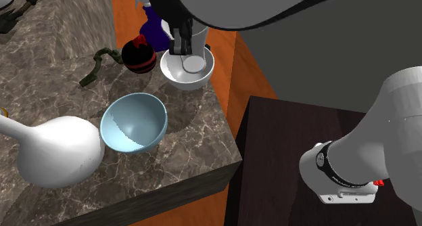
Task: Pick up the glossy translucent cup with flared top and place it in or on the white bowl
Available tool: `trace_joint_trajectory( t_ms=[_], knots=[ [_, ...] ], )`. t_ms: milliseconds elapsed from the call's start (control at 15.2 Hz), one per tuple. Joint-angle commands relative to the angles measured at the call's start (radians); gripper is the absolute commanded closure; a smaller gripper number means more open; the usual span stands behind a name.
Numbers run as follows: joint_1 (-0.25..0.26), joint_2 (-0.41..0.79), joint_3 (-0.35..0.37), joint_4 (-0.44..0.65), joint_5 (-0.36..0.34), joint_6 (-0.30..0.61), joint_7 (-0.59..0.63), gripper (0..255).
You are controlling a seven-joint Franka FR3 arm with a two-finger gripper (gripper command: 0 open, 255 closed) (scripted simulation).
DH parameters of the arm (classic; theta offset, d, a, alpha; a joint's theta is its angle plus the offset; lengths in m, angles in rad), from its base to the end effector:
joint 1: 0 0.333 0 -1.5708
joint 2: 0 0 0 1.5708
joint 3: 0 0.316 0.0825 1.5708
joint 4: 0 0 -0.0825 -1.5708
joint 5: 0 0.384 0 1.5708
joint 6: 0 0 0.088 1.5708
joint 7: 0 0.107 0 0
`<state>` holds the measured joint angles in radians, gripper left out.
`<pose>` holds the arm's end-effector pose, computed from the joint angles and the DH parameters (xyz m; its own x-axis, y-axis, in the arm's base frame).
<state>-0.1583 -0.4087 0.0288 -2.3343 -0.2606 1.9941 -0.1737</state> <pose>0.4291 -0.0709 0.5010 0.9898 0.1425 0.0096 0.1352 -0.9566 0.2582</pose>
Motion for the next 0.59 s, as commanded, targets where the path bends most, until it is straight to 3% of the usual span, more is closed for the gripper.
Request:
trace_joint_trajectory(
  t_ms=[0,396,528],
  knots=[
    [-0.018,0.036,-0.031,0.044,-0.01,0.003,-0.044,255],
    [-0.06,0.188,-0.105,0.228,-0.013,-0.001,-0.162,255],
    [-0.061,0.192,-0.105,0.205,-0.016,0.025,-0.156,255]
  ],
)
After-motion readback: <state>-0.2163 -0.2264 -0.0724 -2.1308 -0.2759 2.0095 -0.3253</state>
